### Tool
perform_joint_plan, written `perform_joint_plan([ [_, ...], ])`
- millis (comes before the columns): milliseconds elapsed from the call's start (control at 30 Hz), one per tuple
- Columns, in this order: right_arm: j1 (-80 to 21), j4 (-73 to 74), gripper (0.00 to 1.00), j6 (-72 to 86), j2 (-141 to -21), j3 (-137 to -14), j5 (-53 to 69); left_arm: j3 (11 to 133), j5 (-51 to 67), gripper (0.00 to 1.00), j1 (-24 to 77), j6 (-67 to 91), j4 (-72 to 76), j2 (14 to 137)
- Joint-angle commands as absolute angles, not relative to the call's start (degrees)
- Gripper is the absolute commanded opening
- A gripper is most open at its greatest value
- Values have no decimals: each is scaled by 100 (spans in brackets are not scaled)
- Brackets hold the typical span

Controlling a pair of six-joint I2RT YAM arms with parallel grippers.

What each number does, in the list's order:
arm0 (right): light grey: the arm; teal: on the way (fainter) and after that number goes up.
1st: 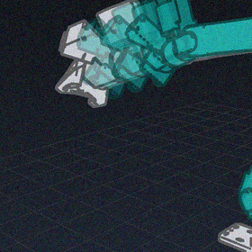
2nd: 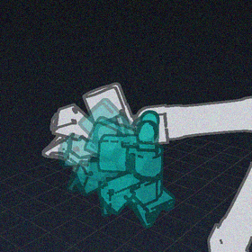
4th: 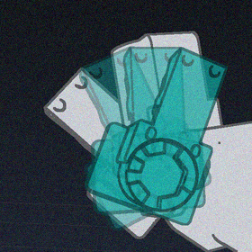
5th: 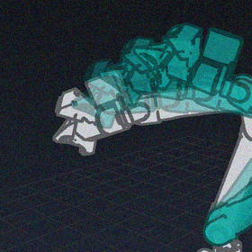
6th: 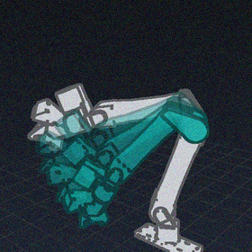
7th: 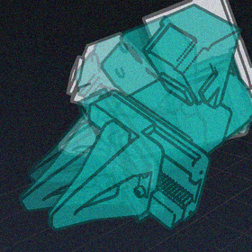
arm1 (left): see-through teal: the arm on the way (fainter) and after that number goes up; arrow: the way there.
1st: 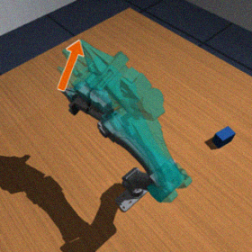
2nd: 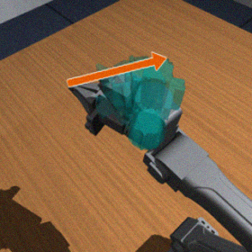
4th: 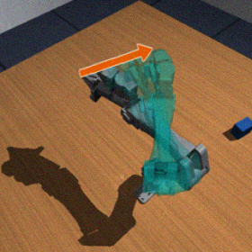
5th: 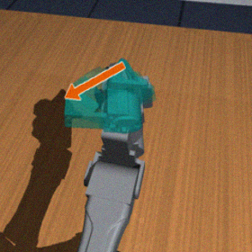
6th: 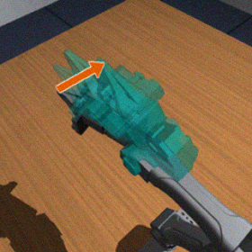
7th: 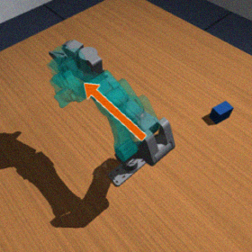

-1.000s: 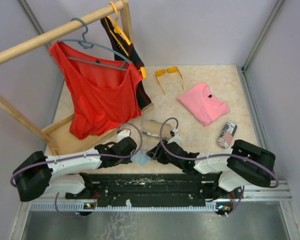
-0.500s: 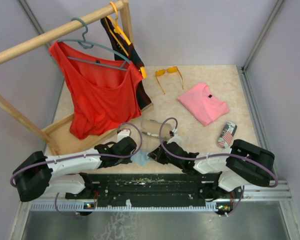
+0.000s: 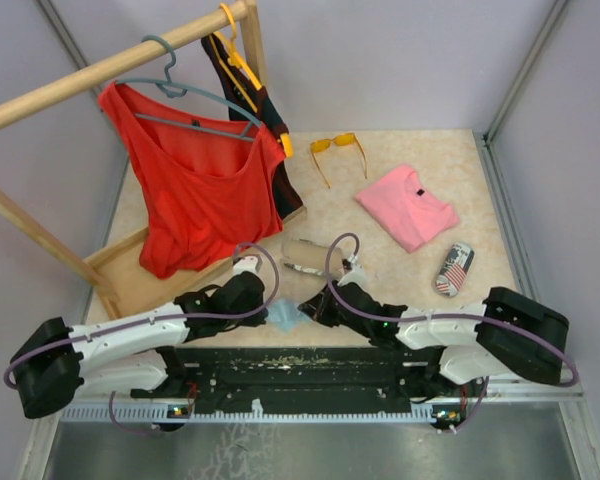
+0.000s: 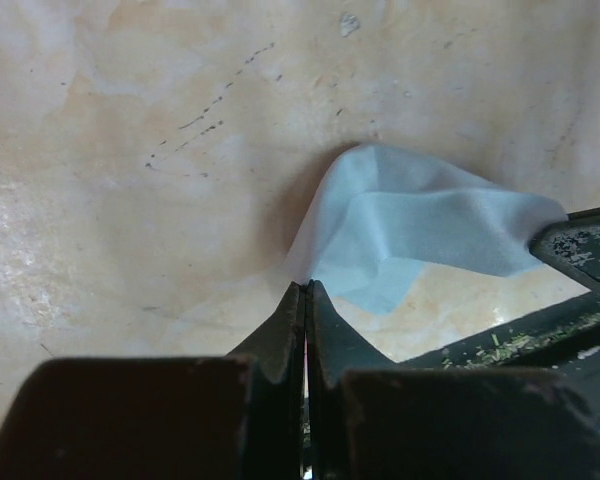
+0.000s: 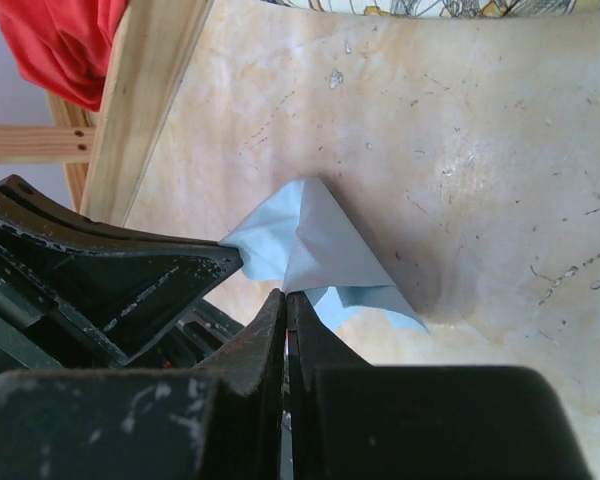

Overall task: Organize the sunglasses
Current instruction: Fold the glasses cleaning cloth at the center of the board.

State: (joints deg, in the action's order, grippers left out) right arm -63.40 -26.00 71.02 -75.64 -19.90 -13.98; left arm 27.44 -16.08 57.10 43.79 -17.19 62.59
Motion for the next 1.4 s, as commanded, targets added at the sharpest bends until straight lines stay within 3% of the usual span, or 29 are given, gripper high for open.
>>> perform_joint_plan([
  [0,-6390,-2221,0,6888,-7043,-2219,-1671,2770,-1417,0,5695,4246,-1488,5975],
  [1067,-7170,-530,0,7014,-5557,-2676,-2633,3239,-1064,0,5704,4391,-2269,4774],
  [1367,-7868,263,0,7234,-5412,-3041,-3345,3532,-934,0,5704,4549,-2854,4427],
])
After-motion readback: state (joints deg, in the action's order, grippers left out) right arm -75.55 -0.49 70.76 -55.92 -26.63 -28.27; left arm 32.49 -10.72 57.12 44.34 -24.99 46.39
